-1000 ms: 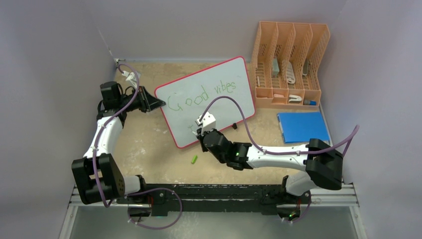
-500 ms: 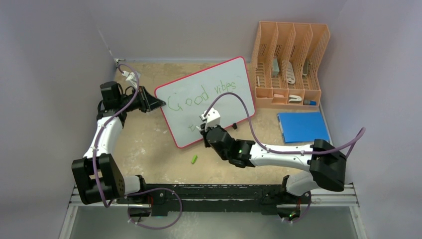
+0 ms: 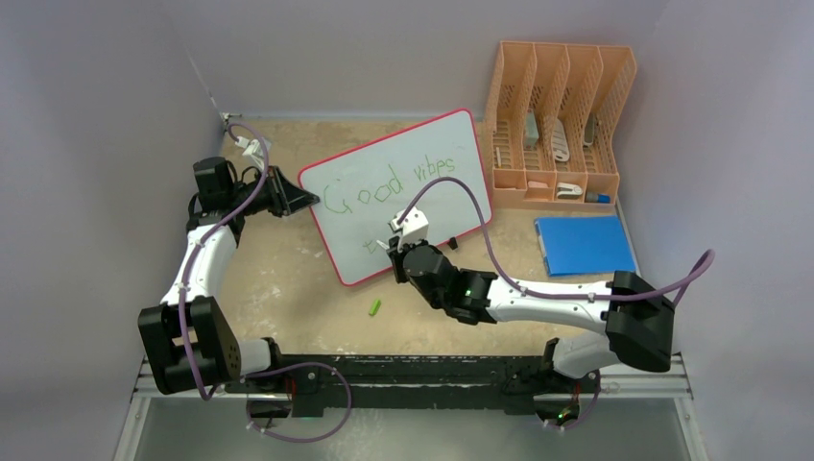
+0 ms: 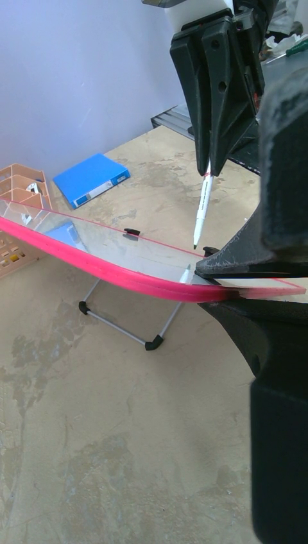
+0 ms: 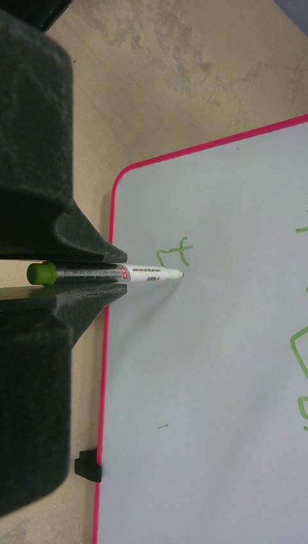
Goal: Write a sentence on the whiteboard
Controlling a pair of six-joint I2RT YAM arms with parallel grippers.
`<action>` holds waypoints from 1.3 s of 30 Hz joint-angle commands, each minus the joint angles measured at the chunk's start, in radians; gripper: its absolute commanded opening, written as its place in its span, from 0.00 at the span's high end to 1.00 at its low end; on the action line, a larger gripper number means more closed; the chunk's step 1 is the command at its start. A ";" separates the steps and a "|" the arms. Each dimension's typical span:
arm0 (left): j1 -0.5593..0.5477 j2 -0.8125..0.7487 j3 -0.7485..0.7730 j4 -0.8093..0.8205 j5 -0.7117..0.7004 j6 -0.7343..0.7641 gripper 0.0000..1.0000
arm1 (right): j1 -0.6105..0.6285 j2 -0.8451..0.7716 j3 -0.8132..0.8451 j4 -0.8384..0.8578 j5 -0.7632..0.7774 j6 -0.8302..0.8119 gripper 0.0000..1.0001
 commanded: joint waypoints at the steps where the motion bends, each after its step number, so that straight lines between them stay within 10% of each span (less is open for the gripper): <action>1: -0.002 -0.011 0.005 0.001 -0.058 0.017 1.00 | -0.007 0.001 0.021 0.052 0.017 -0.017 1.00; 39: -0.002 -0.013 0.005 0.003 -0.057 0.016 1.00 | -0.022 0.021 0.007 -0.013 -0.030 0.007 1.00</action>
